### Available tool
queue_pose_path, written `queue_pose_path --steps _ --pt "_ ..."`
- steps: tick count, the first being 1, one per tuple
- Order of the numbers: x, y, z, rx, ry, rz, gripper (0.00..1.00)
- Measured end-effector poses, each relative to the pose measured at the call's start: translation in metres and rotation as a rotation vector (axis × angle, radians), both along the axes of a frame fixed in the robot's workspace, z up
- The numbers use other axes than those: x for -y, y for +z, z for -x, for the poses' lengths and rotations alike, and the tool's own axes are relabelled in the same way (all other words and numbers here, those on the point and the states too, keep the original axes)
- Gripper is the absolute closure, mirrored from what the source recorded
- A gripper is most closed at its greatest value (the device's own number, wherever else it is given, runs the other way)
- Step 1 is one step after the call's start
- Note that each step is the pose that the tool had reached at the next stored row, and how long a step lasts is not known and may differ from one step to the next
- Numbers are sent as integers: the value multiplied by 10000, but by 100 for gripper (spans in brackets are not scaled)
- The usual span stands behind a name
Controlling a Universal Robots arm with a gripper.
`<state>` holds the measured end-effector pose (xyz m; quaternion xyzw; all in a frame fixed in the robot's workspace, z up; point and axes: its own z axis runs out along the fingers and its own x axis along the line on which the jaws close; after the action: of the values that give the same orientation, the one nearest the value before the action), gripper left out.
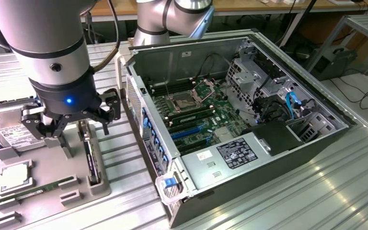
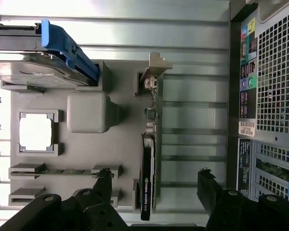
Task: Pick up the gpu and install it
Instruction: 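Pick up the gpu and move the gpu toward the slot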
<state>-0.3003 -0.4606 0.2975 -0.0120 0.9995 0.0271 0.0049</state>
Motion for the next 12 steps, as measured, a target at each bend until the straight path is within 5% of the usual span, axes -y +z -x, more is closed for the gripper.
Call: queue_pose_path --steps 3,4,10,12 --pt "-28 -36 0 -1 1 40 19" --pt "-50 -130 1 -2 30 283 19" --pt "-51 -373 1 -2 31 282 19" --pt "-93 -491 2 -2 29 283 19"
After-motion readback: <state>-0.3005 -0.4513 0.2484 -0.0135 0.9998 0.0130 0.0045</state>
